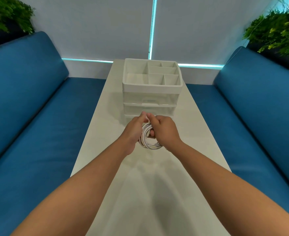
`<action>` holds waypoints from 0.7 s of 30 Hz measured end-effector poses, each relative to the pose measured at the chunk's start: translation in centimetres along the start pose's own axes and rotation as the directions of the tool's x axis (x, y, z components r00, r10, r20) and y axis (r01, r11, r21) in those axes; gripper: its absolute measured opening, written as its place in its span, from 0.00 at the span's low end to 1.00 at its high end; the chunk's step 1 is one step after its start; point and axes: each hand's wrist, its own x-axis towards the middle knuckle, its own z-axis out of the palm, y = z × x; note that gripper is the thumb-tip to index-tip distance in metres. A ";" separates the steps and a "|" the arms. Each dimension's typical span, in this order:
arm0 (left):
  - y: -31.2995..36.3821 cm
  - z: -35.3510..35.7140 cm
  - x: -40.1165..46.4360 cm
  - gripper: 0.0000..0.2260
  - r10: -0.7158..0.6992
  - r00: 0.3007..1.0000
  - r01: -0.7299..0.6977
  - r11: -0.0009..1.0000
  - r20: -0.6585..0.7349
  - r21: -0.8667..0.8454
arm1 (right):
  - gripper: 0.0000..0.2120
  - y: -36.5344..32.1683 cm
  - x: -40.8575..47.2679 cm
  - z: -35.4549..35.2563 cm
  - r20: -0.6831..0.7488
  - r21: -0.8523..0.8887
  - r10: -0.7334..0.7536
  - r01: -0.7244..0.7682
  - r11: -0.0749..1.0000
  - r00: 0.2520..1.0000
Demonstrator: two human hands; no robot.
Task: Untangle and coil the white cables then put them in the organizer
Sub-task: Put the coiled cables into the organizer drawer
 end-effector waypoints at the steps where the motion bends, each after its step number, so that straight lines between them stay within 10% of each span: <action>1: 0.0 0.0 -0.1 0.21 0.026 1.000 -0.026 0.999 0.009 0.041 | 0.23 0.0 0.0 0.0 -0.040 0.015 0.014 -0.013 1.000 0.999; 9: -0.8 1.9 -0.3 0.28 0.156 0.974 -0.104 0.950 -0.162 0.294 | 0.21 -0.3 -0.1 -0.4 -0.201 -0.001 0.010 -0.010 1.000 0.980; 21: -2.2 1.8 -0.1 0.27 0.043 0.945 -0.038 0.999 -0.323 0.024 | 0.21 -0.9 -1.1 -0.5 0.256 0.505 0.474 -0.535 0.678 0.842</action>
